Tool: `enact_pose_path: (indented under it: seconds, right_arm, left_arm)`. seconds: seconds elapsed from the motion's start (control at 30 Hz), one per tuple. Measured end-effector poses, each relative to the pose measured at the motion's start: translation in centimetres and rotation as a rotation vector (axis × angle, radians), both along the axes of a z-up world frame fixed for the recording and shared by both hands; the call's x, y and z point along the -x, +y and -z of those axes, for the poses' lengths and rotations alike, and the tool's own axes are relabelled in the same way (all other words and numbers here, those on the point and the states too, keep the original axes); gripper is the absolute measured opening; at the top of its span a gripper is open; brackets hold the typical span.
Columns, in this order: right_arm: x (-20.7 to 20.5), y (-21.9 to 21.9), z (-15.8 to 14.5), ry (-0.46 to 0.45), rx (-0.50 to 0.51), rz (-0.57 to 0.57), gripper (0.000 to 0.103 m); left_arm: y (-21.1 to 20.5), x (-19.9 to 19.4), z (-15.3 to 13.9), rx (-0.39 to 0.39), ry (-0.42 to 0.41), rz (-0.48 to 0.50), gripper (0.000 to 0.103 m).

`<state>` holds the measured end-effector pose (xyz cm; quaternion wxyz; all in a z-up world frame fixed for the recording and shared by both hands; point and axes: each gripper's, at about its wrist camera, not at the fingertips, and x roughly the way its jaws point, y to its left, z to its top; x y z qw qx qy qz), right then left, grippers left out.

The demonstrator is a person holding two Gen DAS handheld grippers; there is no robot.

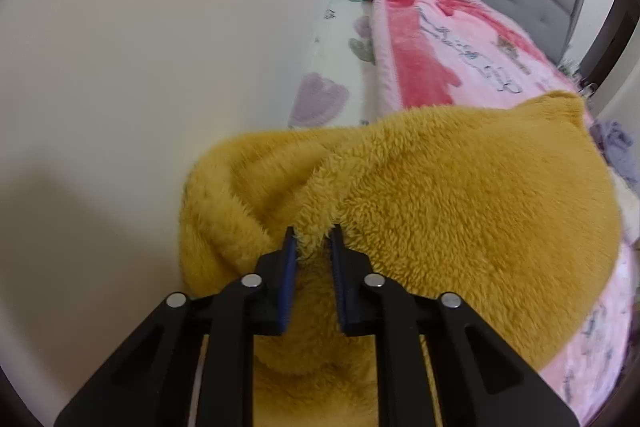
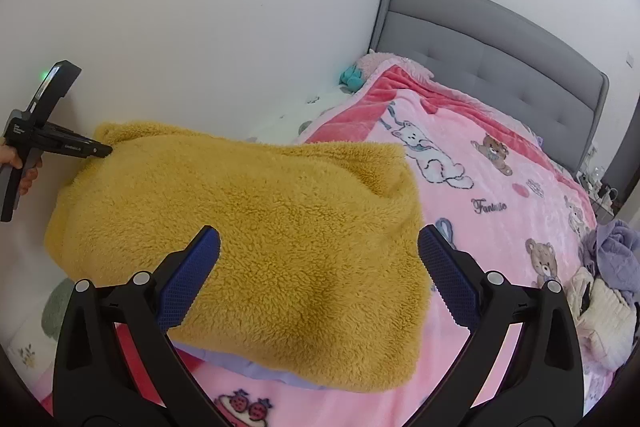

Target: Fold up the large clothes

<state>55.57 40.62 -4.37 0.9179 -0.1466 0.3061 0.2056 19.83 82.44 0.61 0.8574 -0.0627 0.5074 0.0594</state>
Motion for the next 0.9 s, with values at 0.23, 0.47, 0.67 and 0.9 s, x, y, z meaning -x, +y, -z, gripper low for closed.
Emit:
enact_pose_path:
  seconds: [0.23, 0.47, 0.67, 0.9]
  right_arm:
    - [0.2, 0.2, 0.0, -0.009, 0.025, -0.010, 0.095]
    - [-0.4, 0.4, 0.7, 0.024, 0.031, 0.001, 0.095]
    - [0.1, 0.1, -0.5, 0.003, -0.001, -0.012, 0.095]
    - [2.3, 0.8, -3.8, -0.052, -0.009, -0.043, 0.095]
  left_arm:
    - [-1.0, -3.5, -4.3, -0.084, -0.168, 0.027, 0.008]
    - [-0.9, -6.7, 2.2, -0.187, 0.205, 0.010, 0.009]
    - [-2.8, -2.0, -1.2, -0.352, -0.057, -0.012, 0.094]
    - [-7.4, 6.8, -8.4, -0.360, -0.366, -0.066, 0.098]
